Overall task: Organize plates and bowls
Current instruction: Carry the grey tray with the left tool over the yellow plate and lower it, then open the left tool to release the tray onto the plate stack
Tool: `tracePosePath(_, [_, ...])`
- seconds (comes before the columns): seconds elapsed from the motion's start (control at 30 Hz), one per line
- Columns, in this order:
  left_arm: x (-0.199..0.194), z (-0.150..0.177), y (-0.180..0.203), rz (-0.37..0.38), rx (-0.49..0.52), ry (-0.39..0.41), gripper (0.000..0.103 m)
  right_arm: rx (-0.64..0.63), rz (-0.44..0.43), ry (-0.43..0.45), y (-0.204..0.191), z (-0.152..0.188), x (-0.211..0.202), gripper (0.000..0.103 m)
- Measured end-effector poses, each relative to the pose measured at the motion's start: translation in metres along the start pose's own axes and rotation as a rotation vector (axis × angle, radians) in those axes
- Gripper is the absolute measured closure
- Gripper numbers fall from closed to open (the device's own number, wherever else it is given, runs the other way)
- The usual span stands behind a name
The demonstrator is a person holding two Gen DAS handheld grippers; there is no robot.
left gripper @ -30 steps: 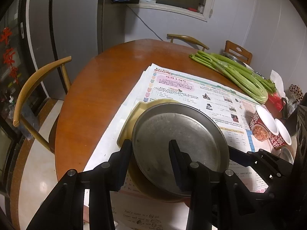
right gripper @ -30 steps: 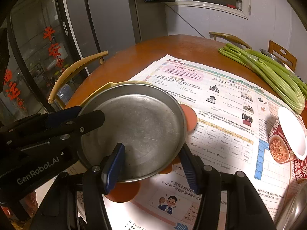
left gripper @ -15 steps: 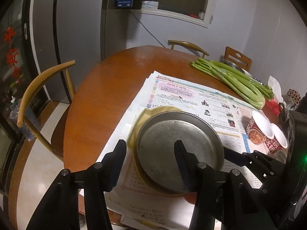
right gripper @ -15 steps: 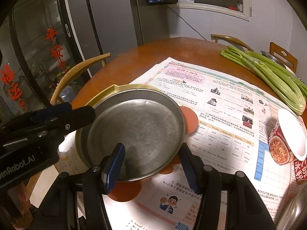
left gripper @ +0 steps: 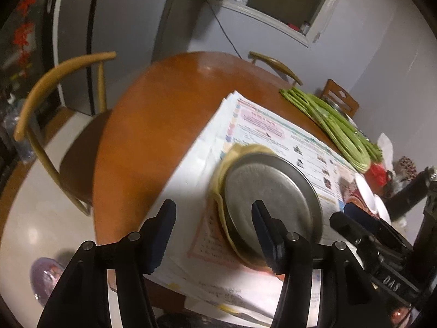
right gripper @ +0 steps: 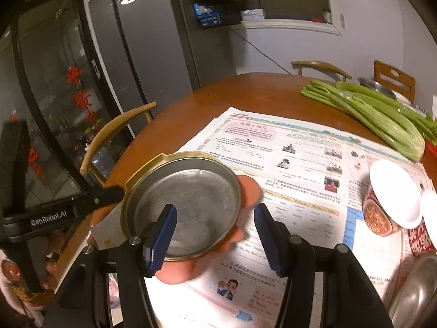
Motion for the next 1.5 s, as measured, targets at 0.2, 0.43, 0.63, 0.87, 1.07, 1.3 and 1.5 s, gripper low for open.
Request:
tracePosePath(0.2, [0.007, 0.003, 0.005, 0.053, 0.003, -0.042, 0.043, 0.063, -0.003, -0.01, 0.018, 0.006, -0.011, 0.044])
tracePosePath(0.43, [0.027, 0.009, 0.016, 0.06, 0.015, -0.098, 0.043, 0.123, -0.07, -0.08, 0.025, 0.019, 0.006, 0.044])
tracePosePath(0.63, [0.042, 0.013, 0.027, 0.074, 0.025, -0.137, 0.043, 0.119, -0.122, -0.132, 0.019, 0.026, 0.027, 0.044])
tracePosePath(0.87, [0.053, 0.015, 0.036, 0.09, 0.038, -0.158, 0.043, 0.111, -0.144, -0.143, 0.016, 0.025, 0.037, 0.042])
tracePosePath(1.07, [0.056, 0.011, 0.043, 0.051, 0.062, -0.15, 0.043, 0.122, -0.157, -0.139, 0.021, 0.023, 0.043, 0.04])
tracePosePath(1.3, [0.07, -0.003, 0.064, 0.047, 0.1, -0.157, 0.042, 0.132, -0.12, -0.112, 0.035, 0.016, 0.043, 0.039])
tracePosePath(1.5, [0.085, -0.02, 0.082, 0.059, 0.121, -0.17, 0.042, 0.169, -0.097, -0.088, 0.055, 0.003, 0.047, 0.039])
Point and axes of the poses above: each gripper's, at about its wrist camera, not at the fingertips, and x roughly the way its jaws point, y to its right, z to its underside, the point moved 3 cm from there along x, roughly the way its jaws point, and after that the axes turned 14 degrees about -z, right-handed, at the moved point
